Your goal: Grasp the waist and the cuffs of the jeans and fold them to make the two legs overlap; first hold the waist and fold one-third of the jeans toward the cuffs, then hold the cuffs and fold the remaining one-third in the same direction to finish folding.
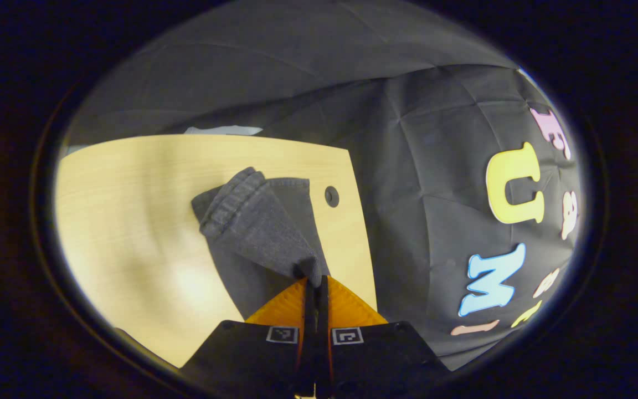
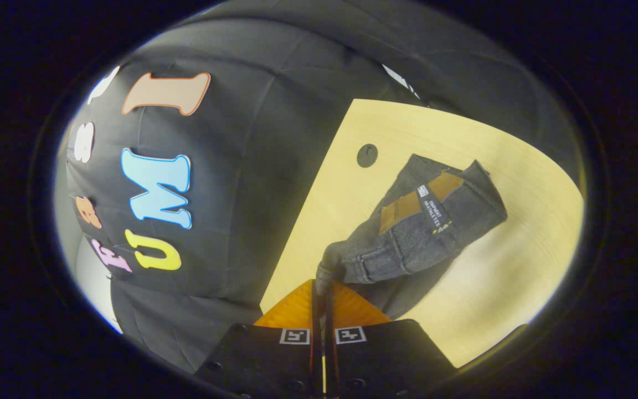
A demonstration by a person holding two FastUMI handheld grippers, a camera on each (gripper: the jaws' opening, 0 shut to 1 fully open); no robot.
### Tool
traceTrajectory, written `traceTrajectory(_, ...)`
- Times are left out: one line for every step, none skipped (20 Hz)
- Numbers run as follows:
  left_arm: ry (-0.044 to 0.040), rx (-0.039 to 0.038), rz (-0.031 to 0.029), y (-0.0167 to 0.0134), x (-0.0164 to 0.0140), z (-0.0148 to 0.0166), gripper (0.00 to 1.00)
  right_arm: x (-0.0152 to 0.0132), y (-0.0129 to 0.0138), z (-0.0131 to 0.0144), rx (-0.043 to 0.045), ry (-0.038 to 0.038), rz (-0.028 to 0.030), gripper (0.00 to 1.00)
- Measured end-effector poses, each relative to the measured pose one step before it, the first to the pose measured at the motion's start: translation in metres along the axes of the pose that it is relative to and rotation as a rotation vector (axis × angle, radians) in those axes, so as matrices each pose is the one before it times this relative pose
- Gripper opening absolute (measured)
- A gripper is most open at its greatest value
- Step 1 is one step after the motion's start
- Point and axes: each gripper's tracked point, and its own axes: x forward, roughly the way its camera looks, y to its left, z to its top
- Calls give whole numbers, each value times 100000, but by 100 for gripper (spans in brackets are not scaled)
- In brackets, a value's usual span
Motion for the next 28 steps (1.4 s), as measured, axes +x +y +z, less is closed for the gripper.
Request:
traceTrajectory(57, 2498, 882, -69, 1459, 94, 8, 1406, -67, 688, 546, -1364, 544, 1)
traceTrajectory(-331, 2563, 486, -189, 1447, -76, 8, 1437, -158, 371, -200, -1486, 180, 1)
traceTrajectory(134, 2407, 844, -198, 1366, -200, 8, 1335, -557, 394, -845, -1455, 40, 1)
traceTrajectory(-617, 3527, 1107, -180, 1558, -57, 8, 1129, -458, 172, -785, -1279, -561, 1)
traceTrajectory(97, 3600, 1450, -74, 1298, -427, 8, 1005, -630, 239, -930, -1475, -757, 1)
traceTrajectory(-436, 2993, 974, -87, 1256, -230, 8, 1099, -430, -74, -818, -1108, -1494, 1)
traceTrajectory(-980, 3046, 1589, -222, 1106, -32, 8, 923, -530, 67, -697, -1021, -1426, 2)
traceTrajectory(-813, 2546, 1912, 186, 886, -276, 8, 476, -562, -29, -538, -882, -1273, 2)
traceTrajectory(-208, 2438, 1892, -69, 1027, -513, 8, 538, -427, -98, -481, -702, -1578, 3)
traceTrajectory(99, 2048, 2369, -11, 679, -483, 8, 366, -187, -177, -895, -980, -1132, 4)
traceTrajectory(435, 1555, 1936, 1, 469, -775, 11, 183, -32, 29, -1049, -1291, -361, 5)
traceTrajectory(479, 1719, -771, -491, 116, -397, 11, 137, -95, -75, -1349, -1061, -248, 9)
traceTrajectory(-473, 3218, 1328, 74, -185, -256, 15, -299, 15, 214, -1667, -1292, 14, 19)
traceTrajectory(454, 2309, -1291, -226, -120, -304, 17, -395, -248, 264, -1975, -1592, -758, 10)
traceTrajectory(449, 1709, -82, -378, -312, -356, 33, -466, -77, 466, -1874, -1850, 50, 12)
traceTrajectory(-465, 2194, 338, -263, -411, 47, 42, -500, 241, 300, -1609, -1669, -147, 30)
traceTrajectory(-1620, 3309, 500, -285, -531, 154, 45, -511, 141, 414, -1615, -1324, -123, 31)
traceTrajectory(-1305, 3127, 428, -299, -332, 92, 66, -439, -6, 110, -1724, -1061, -473, 31)
traceTrajectory(-1052, 3808, 44, -275, -501, -196, 87, -633, -93, 256, -2171, -1218, -729, 41)
traceTrajectory(-1461, 4154, 503, -494, -733, 156, 89, -786, -318, 190, -2653, -1161, -1469, 57)
traceTrajectory(-1706, 4580, -13, -563, -933, 52, 89, -668, -552, 220, -3183, -1352, -1979, 43)
traceTrajectory(-1913, 4523, 240, -441, -905, 40, 89, -629, -686, 175, -3186, -1476, -2749, 69)
traceTrajectory(-2317, 3799, 85, -423, -914, 213, 89, -806, -887, 216, -1841, -1734, -2949, 57)
traceTrajectory(-2763, 3049, -386, -411, -817, 341, 89, -752, -586, 603, -76, -2075, -2595, 71)
traceTrajectory(-2718, 2540, -296, -501, -830, 359, 89, -935, -779, 464, 1323, -1937, -2784, 72)
traceTrajectory(-2260, 2356, 202, -412, -975, 305, 90, -380, -646, 95, 1888, -1747, -3373, 76)
traceTrajectory(-2102, 2180, -425, -565, -977, 232, 92, -225, -1038, 199, 1725, -2281, -3080, 68)
traceTrajectory(-2600, 2960, 1312, -151, -1036, 311, 95, 7, -1333, -88, 1582, -1773, -3257, 77)
